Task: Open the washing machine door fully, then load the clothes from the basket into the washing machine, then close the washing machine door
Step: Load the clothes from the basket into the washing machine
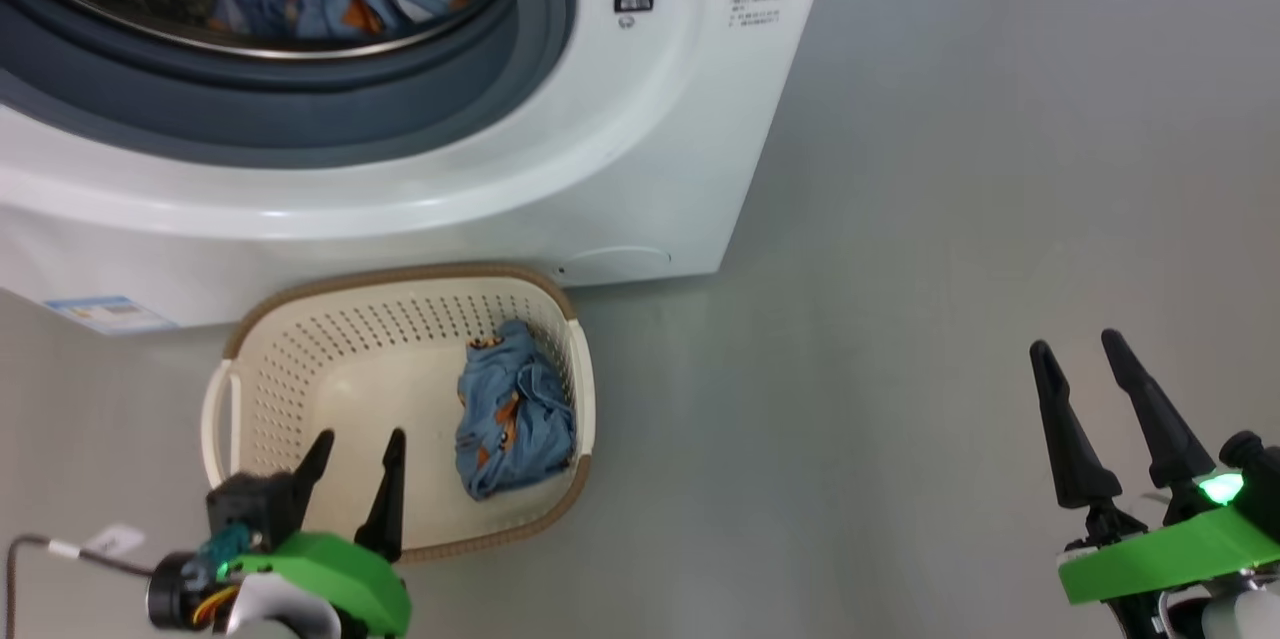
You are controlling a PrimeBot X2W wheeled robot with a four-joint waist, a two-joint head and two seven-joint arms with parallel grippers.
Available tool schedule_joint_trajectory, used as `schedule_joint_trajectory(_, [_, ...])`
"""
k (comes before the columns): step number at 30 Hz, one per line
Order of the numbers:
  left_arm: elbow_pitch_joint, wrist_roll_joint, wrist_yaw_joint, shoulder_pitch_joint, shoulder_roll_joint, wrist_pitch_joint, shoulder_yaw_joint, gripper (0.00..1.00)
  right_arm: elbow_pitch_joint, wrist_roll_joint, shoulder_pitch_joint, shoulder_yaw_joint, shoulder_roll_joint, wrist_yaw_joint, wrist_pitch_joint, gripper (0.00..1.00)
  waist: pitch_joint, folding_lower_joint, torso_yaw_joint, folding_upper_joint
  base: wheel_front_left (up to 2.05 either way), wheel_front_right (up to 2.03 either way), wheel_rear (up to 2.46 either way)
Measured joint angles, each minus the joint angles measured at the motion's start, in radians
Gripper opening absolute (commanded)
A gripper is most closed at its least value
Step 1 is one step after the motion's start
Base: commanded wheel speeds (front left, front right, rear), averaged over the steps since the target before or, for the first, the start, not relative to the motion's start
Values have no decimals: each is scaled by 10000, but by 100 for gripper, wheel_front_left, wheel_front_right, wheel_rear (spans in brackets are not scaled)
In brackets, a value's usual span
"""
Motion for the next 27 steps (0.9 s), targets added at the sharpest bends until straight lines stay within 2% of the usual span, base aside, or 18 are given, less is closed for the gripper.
schedule_joint_trajectory(19, [4640,433,-405,-4299,121,0,-815,100,-134,73,-1559,263,309,0,0,100,2409,0,-472,0,0,0,0])
schedule_joint_trajectory(27, [6546,-50,-439,-5953,307,169,-1513,100,-278,75,-2097,345,355,0,0,100,3468,0,-743,0,0,0,0])
